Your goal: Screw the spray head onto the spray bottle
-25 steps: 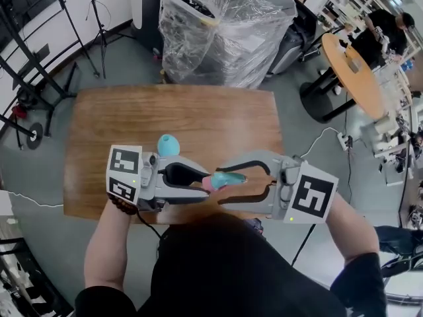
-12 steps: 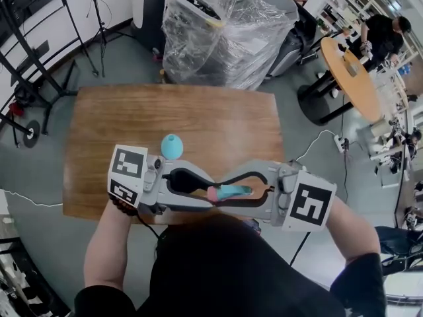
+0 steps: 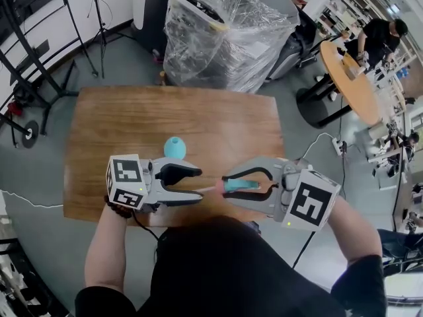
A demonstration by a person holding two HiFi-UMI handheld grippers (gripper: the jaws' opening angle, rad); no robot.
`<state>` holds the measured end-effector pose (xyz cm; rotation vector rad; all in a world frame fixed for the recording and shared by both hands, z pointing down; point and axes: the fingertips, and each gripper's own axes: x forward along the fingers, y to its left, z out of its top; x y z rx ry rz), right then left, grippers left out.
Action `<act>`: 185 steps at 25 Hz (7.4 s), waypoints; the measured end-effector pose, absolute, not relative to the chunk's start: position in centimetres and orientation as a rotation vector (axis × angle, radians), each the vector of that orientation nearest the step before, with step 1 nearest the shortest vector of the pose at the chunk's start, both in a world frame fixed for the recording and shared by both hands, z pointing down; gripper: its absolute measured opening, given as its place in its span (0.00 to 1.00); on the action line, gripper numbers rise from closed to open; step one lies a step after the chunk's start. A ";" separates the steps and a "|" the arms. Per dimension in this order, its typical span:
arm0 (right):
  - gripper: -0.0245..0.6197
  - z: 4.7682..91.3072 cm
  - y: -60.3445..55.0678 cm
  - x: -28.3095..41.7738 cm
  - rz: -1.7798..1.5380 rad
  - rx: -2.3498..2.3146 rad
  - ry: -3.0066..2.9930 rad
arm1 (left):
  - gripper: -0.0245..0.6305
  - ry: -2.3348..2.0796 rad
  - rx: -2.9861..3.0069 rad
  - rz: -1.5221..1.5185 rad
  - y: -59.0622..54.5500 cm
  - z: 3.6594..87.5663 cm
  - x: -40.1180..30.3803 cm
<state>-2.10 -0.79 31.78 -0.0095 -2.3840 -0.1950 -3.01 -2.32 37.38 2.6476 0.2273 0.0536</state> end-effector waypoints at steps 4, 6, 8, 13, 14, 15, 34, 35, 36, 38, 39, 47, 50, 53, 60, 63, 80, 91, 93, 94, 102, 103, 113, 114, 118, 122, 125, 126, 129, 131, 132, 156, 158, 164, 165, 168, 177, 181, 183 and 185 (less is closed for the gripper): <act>0.22 33.1 -2.2 -1.3 -0.225 0.048 -2.312 | 0.47 -0.076 2.611 0.076 -5.8 42.1 -5.5; 0.22 33.7 -2.8 -1.1 -0.229 0.064 -2.282 | 0.48 -0.239 2.592 0.100 -7.5 44.1 -6.8; 0.22 34.1 -3.2 -1.2 -0.233 0.079 -2.264 | 0.53 -0.395 2.586 0.145 -9.1 45.8 -7.7; 0.22 34.9 -4.5 -1.5 -0.243 0.136 -2.228 | 0.64 -0.712 2.589 0.336 -11.9 50.0 -8.9; 0.22 35.1 -4.8 -1.6 -0.245 0.150 -2.221 | 0.65 -0.759 2.584 0.374 -12.3 50.9 -9.1; 0.22 35.2 -5.1 -1.6 -0.247 0.164 -2.215 | 0.66 -0.801 2.578 0.412 -12.7 51.9 -9.2; 0.22 36.1 -9.8 -1.5 -0.190 0.374 -2.116 | 0.80 -0.944 2.565 0.828 -17.2 64.4 -7.0; 0.22 36.2 -9.8 -1.4 -0.189 0.379 -2.114 | 0.78 -0.937 2.569 0.833 -17.1 64.5 -6.9; 0.22 36.3 -9.9 -1.4 -0.190 0.383 -2.114 | 0.73 -0.935 2.575 0.840 -17.1 64.6 -6.8; 0.22 36.4 -10.0 -1.2 -0.189 0.387 -2.107 | 0.66 -0.936 2.587 0.859 -17.1 64.7 -6.9; 0.22 36.5 -10.1 -1.1 -0.189 0.387 -2.102 | 0.66 -0.935 2.591 0.875 -17.0 64.6 -6.9; 0.22 37.1 -10.3 -0.8 -0.237 0.368 -2.072 | 0.64 -0.912 2.639 1.185 -15.7 62.4 -6.5; 0.22 37.6 -10.3 -0.6 -0.297 0.347 -2.033 | 0.64 -0.873 2.666 1.321 -15.0 61.6 -5.8; 0.22 38.4 -10.1 -0.4 -0.339 0.328 -1.999 | 0.64 -0.810 2.672 1.424 -14.1 61.0 -5.2; 0.22 41.1 -8.9 0.3 -0.378 0.249 -1.950 | 0.64 -0.694 2.722 1.547 -12.5 58.0 -2.5; 0.22 42.0 -8.6 0.7 -0.400 0.217 -1.937 | 0.64 -0.656 2.761 1.570 -11.9 56.4 -1.1; 0.22 42.5 -6.8 2.5 -0.543 0.065 -1.902 | 0.64 -0.553 2.862 1.649 -10.2 53.3 1.5; 0.22 42.1 -4.8 2.8 -0.809 -0.099 -1.799 | 0.64 -0.387 2.942 1.624 -8.5 52.6 2.2; 0.22 42.0 -4.4 2.8 -0.876 -0.133 -1.766 | 0.64 -0.323 2.964 1.621 -8.2 52.4 2.2; 0.22 41.9 -4.2 2.8 -0.902 -0.148 -1.754 | 0.64 -0.294 2.975 1.620 -8.1 52.3 2.2; 0.22 41.4 -2.4 2.6 -1.051 -0.281 -1.681 | 0.64 -0.078 3.036 1.630 -6.8 51.8 2.4; 0.22 41.2 -2.3 2.4 -1.090 -0.293 -1.676 | 0.64 -0.049 3.046 1.625 -6.6 51.7 2.4; 0.22 39.7 -0.9 1.9 -1.211 -0.345 -1.678 | 0.64 0.080 3.200 1.529 -5.8 50.1 2.7; 0.22 39.7 -0.8 1.8 -1.220 -0.350 -1.671 | 0.64 0.083 3.196 1.531 -5.7 50.0 2.7; 0.22 39.9 -0.7 1.7 -1.235 -0.335 -1.643 | 0.63 0.085 3.153 1.541 -5.4 50.0 2.5; 0.22 40.0 -1.1 1.7 -1.181 -0.290 -1.653 | 0.63 -0.003 3.155 1.548 -5.9 49.9 2.4; 0.22 39.7 -2.3 1.7 -0.977 -0.129 -1.766 | 0.62 -0.161 3.161 1.524 -7.0 49.5 2.2; 0.22 39.7 -3.0 1.8 -0.875 -0.048 -1.816 | 0.62 -0.217 3.153 1.517 -7.5 49.4 2.1; 0.22 39.7 -5.0 1.9 -0.541 0.213 -1.959 | 0.62 -0.358 3.113 1.523 -8.8 49.5 1.8; 0.22 40.0 -6.4 2.2 -0.282 0.403 -2.035 | 0.62 -0.445 3.080 1.538 -9.6 49.7 1.6; 0.22 40.3 -7.1 2.6 -0.132 0.504 -2.069 | 0.62 -0.488 3.065 1.552 -10.0 49.8 1.5; 0.41 37.0 -7.2 7.0 -0.400 0.393 -2.051 | 0.62 -0.200 3.022 1.364 -8.8 53.8 1.5; 0.41 38.5 -5.8 6.3 -0.679 0.211 -1.894 | 0.62 -0.084 3.040 1.344 -7.8 53.4 1.5; 0.39 42.3 -2.6 4.1 -0.951 -0.154 -1.702 | 0.62 0.123 3.049 1.314 -5.5 52.3 3.0; 0.35 42.8 -2.3 3.9 -0.970 -0.184 -1.687 | 0.62 0.136 3.057 1.306 -5.2 52.1 3.3; 0.23 43.9 -2.0 4.1 -0.940 -0.205 -1.678 | 0.62 0.122 3.083 1.322 -4.9 52.0 3.8; 0.22 45.1 -7.7 5.5 0.475 0.566 -2.042 | 0.62 -0.399 3.125 1.362 -8.5 53.1 3.9; 0.23 45.8 -9.3 6.2 0.935 0.821 -2.035 | 0.62 -0.572 3.101 1.346 -9.4 54.0 4.1; 0.23 45.6 -9.5 6.1 0.898 0.834 -2.072 | 0.62 -0.593 3.086 1.274 -9.4 54.2 4.3; 0.24 44.9 -9.6 6.1 0.783 0.822 -2.115 | 0.62 -0.605 3.069 1.188 -9.5 54.2 4.5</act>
